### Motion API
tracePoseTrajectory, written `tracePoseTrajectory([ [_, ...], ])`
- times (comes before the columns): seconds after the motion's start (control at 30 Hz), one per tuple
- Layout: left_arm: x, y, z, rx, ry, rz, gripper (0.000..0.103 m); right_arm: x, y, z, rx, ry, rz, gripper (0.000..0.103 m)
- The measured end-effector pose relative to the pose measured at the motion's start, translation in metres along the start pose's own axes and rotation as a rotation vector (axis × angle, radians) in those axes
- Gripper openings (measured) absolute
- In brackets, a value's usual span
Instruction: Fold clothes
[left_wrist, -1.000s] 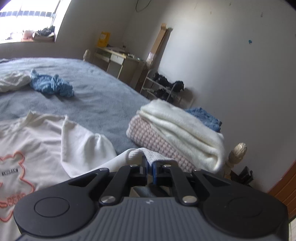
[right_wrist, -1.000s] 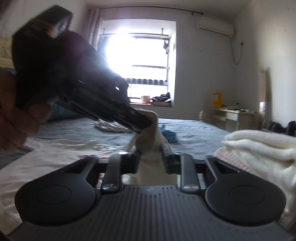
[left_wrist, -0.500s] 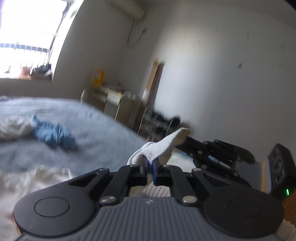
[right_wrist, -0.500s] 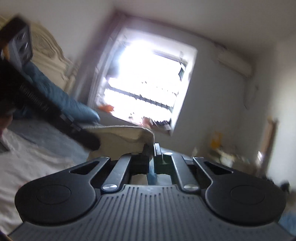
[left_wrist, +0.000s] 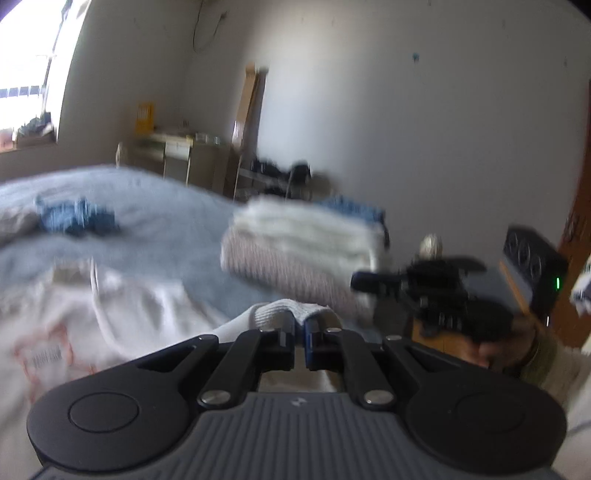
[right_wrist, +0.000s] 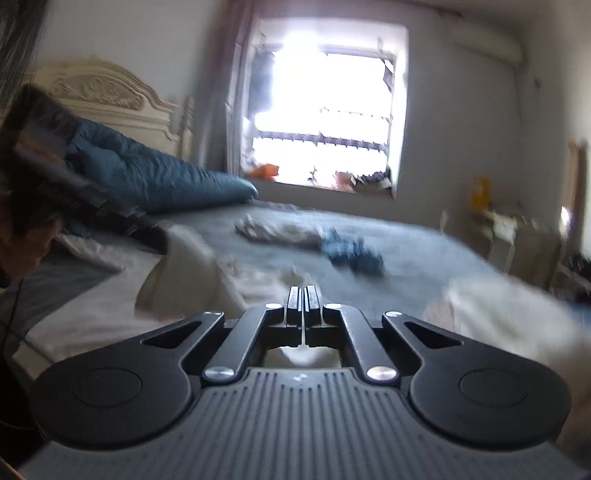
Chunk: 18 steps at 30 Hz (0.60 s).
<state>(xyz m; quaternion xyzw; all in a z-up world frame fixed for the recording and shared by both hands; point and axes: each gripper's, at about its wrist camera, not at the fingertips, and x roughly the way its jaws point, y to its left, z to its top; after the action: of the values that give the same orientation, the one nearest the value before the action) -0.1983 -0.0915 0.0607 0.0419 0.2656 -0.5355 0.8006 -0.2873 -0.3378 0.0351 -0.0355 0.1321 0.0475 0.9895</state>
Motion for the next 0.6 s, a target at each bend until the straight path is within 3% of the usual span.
tracePoseTrajectory([
  [0.23, 0.016, 0.007, -0.070, -0.084, 0.178, 0.029, 0.008, 0.008, 0.000, -0.043, 0.209, 0.120, 0.032, 0.000],
  [0.3, 0.018, 0.009, -0.081, -0.110, 0.225, 0.014, 0.018, 0.012, 0.006, -0.052, 0.251, 0.149, 0.052, 0.002],
  [0.43, 0.004, 0.013, -0.090, -0.192, 0.215, -0.026, 0.038, 0.027, 0.012, -0.066, 0.370, 0.205, 0.119, 0.004],
  [0.53, -0.004, 0.028, -0.090, -0.287, 0.166, 0.011, 0.050, 0.038, 0.009, -0.077, 0.508, 0.232, 0.184, 0.005],
  [0.6, -0.009, 0.038, -0.090, -0.353, 0.132, 0.037, 0.052, 0.049, 0.003, -0.085, 0.605, 0.255, 0.208, 0.007],
])
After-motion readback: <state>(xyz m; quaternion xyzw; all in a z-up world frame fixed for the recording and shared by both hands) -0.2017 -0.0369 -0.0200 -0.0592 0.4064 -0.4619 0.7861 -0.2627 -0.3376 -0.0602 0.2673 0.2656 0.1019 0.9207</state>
